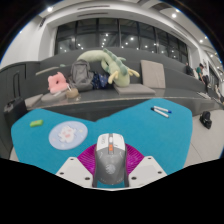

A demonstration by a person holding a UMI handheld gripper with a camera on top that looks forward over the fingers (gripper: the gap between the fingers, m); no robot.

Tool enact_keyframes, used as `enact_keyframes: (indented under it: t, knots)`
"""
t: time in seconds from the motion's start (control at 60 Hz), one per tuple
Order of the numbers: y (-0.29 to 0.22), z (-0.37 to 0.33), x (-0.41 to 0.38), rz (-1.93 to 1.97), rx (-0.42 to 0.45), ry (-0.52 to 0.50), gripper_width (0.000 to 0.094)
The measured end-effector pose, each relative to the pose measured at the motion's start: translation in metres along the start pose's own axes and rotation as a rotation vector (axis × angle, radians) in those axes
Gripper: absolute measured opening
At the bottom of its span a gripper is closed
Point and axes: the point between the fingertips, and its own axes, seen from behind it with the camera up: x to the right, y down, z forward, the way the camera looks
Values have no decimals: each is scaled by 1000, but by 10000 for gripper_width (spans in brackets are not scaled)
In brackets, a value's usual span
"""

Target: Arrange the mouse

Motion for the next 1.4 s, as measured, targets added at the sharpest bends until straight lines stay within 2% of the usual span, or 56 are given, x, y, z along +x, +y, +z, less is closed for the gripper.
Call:
enact_keyframes:
  t: [0.117, 0.233, 0.4, 0.5, 0.6, 0.633, 0.65, 0.683, 0.7, 0.733, 0.883, 1.017, 1.217, 1.4]
  knots:
    - [-64, 15, -70, 1, 66, -97, 349]
    - [-82, 63, -129, -15, 52, -122, 347]
    - [-22, 139, -191, 13, -136, -146, 354]
    - [9, 163, -203, -13, -188, -126, 385]
    - [12, 170, -206, -60, -137, -96, 511]
    - [11, 170, -207, -75, -122, -86, 631]
    - [11, 169, -208, -84, -116, -82, 726]
    - [4, 168, -205, -102, -103, -77, 823]
    - [3, 166, -206, -109, -91, -72, 872]
    - [-4, 162, -202, -123, -70, -64, 836]
    - [-28, 87, -193, -91, -7, -83, 855]
    - [-12, -15, -164, -83, 8, -79, 853]
    - [48, -125, -121, -88, -43, -85, 854]
    - [85, -167, -102, -100, -88, -88, 851]
